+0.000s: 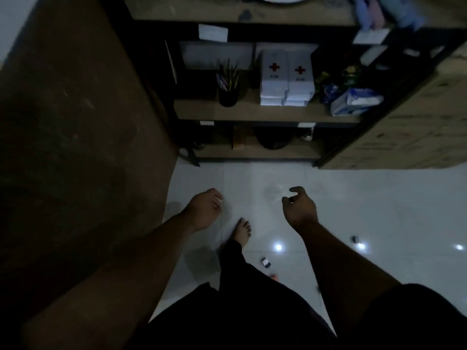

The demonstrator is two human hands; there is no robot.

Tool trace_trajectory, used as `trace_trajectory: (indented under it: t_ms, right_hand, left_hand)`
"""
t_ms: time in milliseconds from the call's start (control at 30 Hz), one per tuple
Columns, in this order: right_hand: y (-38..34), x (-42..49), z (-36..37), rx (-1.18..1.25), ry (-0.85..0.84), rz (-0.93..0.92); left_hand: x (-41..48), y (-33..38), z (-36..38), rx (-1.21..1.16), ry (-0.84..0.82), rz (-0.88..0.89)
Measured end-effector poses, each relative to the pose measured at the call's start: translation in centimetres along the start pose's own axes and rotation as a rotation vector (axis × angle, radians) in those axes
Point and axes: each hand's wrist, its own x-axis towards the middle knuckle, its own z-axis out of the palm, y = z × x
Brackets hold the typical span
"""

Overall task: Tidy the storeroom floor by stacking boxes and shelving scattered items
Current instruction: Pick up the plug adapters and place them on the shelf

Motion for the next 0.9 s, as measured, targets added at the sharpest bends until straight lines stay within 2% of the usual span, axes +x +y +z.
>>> trace_trajectory:
  t_ms: [133, 400, 700, 900]
  right_hand:
    - [4.7, -7.2, -0.1, 0.050, 0.067, 0.044]
    - [14.0, -18.4, -3.5, 0.068, 0.158, 0.063]
    - [21.6, -25.0, -9.1, 0.084, 0.279, 0.173]
    - [25.1, -25.5, -11.6, 0.097, 0.291, 0.232]
  left_hand:
    - [-5.2, -0.3, 3.8, -0.090, 0.016, -0.006]
    - [-12.9, -0.4, 7.7, -0.089, -0.009, 0.028]
    - [-15.5, 4.0, 13.6, -0.082, -0.065, 0.032]
    - [-15.9, 6.3, 18.6, -0.066, -0.045, 0.039]
